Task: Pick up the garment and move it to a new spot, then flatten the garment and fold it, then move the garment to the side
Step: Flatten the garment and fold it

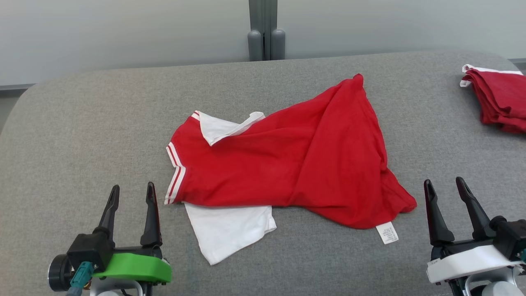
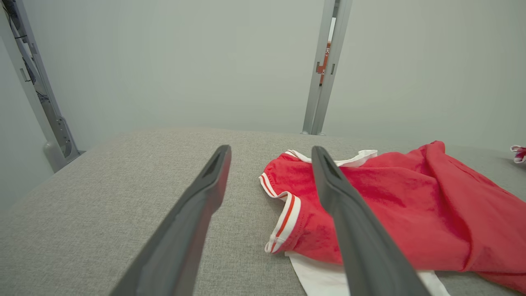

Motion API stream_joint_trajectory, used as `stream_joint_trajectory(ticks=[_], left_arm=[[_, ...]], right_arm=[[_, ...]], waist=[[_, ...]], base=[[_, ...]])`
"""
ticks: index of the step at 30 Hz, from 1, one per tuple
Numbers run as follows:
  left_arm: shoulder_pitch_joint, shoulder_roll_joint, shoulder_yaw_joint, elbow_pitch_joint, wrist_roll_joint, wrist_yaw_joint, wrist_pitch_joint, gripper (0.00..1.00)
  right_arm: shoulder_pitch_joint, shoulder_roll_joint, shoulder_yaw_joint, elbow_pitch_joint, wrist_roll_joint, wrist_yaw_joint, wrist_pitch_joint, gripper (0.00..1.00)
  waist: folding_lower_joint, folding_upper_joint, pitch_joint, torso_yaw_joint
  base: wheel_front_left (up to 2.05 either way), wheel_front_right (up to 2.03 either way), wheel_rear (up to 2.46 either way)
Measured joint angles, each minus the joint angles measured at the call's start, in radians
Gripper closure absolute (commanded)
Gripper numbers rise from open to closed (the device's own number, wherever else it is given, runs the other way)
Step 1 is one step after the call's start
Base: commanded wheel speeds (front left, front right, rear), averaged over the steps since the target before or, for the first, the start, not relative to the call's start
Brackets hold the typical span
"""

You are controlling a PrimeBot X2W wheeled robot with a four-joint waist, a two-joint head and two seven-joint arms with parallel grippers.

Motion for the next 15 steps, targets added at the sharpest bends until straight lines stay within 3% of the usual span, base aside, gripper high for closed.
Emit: stream_joint_trajectory(ticks=[9, 15], left_arm=[[0.005, 0.000, -0.001, 0.003, 0.000, 0.000, 0.000, 0.00], [0.006, 0.000, -0.062, 0.056, -0.022, -0.001, 0.000, 0.00]], right_arm=[[0.001, -0.003, -0.003, 0.003, 0.001, 0.000, 0.000, 0.00], [-0.002, -0.011, -0.020, 0.054, 0.001, 0.000, 0.000, 0.00]], waist=[[0.0000, 0.0000, 0.005, 0.000], [0.0000, 0.0000, 0.017, 0.003]], base=[[0.00, 0.00, 0.00], [0.00, 0.00, 0.00]])
